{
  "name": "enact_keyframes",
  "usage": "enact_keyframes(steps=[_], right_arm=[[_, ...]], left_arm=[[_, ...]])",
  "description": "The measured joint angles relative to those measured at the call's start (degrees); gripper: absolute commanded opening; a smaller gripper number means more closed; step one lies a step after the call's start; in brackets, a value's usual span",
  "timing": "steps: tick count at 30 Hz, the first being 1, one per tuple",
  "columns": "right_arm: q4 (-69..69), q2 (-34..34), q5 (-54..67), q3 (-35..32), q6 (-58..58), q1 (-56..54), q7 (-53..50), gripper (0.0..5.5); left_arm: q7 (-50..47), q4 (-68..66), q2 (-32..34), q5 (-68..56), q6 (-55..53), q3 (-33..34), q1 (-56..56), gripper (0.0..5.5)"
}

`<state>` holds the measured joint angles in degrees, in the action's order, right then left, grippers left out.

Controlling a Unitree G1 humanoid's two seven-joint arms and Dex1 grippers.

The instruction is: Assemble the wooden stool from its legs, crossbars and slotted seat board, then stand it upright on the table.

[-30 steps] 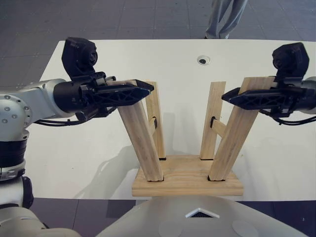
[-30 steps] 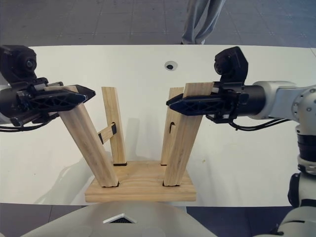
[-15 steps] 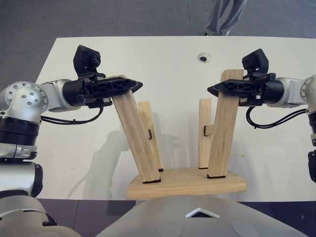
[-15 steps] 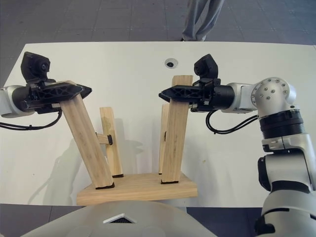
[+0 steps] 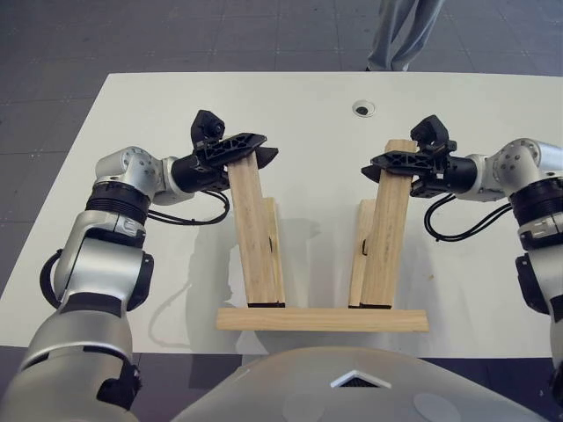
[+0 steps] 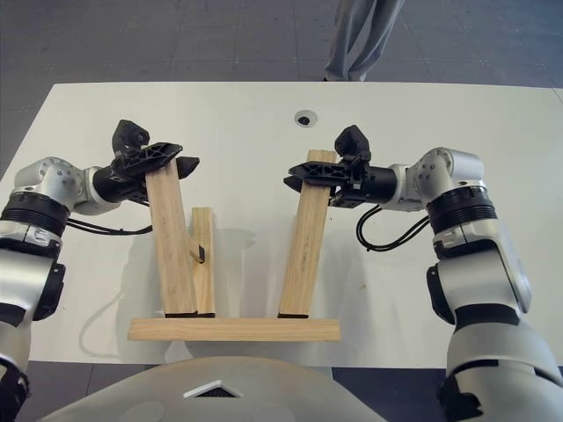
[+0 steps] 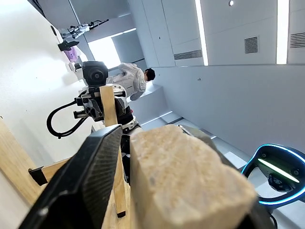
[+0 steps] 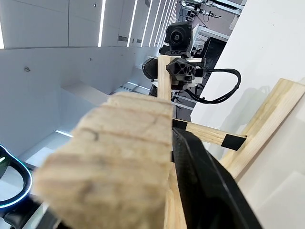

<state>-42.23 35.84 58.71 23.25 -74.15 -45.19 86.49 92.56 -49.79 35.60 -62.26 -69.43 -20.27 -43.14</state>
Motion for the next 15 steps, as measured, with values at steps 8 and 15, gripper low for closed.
enact_keyframes(steps=[8,15], right_arm=[[-1.3,-0.7,-7.2,-0.2,0.5,-0.2,3.5,4.1],[-1.7,-0.3,-11.8,-1.6,0.8,1.8,5.8,5.5]], left_arm=[[0.0,2.4,0.5,1.3,-0.4,2.5,3.3,3.98],[0.0,4.6,3.6,2.1,-1.3,4.1,7.9,5.24]])
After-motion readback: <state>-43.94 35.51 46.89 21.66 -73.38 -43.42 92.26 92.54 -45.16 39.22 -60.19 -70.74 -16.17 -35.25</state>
